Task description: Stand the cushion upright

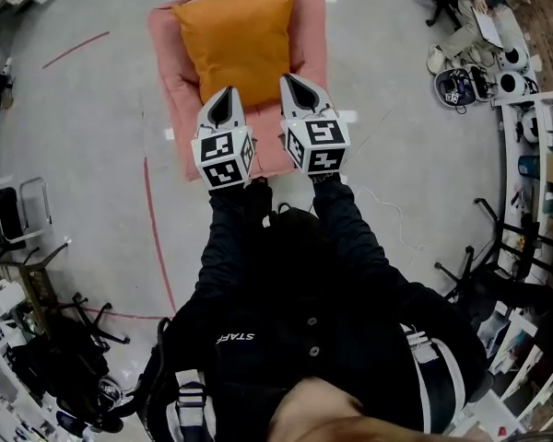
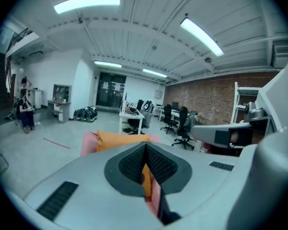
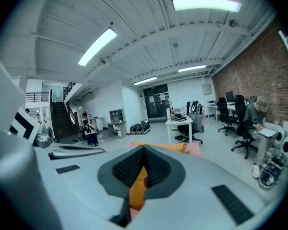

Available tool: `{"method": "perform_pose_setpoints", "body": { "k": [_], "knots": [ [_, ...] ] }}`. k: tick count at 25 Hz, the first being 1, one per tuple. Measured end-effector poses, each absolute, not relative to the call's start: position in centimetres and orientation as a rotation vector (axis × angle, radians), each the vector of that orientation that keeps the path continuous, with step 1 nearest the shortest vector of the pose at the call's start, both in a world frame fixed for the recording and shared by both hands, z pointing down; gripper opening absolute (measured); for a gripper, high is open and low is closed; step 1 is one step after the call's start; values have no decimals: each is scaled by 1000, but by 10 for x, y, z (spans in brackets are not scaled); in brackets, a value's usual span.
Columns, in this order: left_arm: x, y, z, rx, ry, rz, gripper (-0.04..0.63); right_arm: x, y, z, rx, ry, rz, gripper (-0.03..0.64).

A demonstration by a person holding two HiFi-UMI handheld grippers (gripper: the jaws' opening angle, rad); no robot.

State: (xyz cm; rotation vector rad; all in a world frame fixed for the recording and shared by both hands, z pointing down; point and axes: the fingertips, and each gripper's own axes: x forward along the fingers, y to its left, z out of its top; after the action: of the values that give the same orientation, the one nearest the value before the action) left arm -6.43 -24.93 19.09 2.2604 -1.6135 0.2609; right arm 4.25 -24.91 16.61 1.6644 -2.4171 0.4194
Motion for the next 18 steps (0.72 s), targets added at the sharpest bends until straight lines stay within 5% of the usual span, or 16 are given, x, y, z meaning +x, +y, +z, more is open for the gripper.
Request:
{"method": "perform_pose_setpoints", "body": {
  "k": [18],
  "knots": [
    [-23,-221,72,2436,-1679,128,2,55,-216,52,1666,-2594,167,14]
  ]
}}
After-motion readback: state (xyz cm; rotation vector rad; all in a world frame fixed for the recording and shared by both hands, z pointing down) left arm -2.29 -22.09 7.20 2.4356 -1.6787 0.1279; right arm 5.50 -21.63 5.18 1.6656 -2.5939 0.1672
